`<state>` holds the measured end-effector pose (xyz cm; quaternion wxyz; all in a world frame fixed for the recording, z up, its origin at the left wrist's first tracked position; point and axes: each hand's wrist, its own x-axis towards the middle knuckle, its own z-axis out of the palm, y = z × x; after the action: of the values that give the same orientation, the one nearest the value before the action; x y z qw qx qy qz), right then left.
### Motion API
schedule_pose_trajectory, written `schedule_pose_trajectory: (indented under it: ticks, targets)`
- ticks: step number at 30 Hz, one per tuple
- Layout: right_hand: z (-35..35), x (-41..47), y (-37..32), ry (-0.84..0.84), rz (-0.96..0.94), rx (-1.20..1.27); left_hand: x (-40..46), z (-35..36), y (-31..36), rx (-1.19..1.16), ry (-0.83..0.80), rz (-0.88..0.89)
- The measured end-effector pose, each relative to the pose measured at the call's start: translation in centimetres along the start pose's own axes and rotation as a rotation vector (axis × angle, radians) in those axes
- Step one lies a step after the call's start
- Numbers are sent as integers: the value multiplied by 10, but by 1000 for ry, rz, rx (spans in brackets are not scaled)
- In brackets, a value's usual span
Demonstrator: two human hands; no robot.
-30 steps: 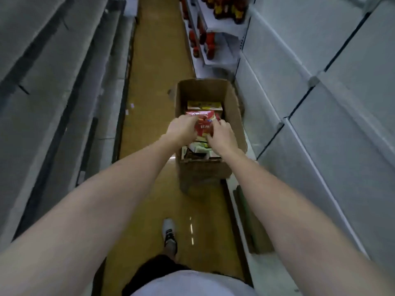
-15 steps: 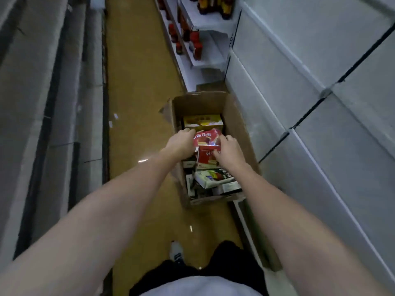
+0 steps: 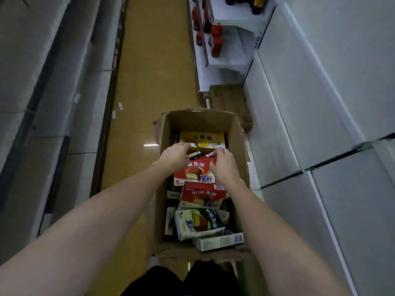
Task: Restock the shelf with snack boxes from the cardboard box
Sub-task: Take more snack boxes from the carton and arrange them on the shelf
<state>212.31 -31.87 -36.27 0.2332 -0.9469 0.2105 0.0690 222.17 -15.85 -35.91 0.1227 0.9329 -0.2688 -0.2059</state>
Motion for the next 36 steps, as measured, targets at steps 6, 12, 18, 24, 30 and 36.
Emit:
schedule_pose_trajectory:
  ticks: [6, 12, 18, 24, 30, 36]
  targets:
    - [26, 80, 34, -139, -28, 11, 65, 38, -8, -9, -106, -125]
    - [58, 135, 53, -216, -60, -8, 116, 55, -25, 18, -108, -180]
    - [86, 180, 56, -273, -120, -142, 164, 79, -40, -102, -118, -335]
    - [112, 198, 66, -460, -90, -162, 196, 97, -45, -645, -142, -757]
    - [117, 193, 67, -454, -50, -128, 207, 101, -44, -903, -36, -935]
    - [109, 188, 56, -476, -29, -87, 188, 100, -41, -953, 60, -852]
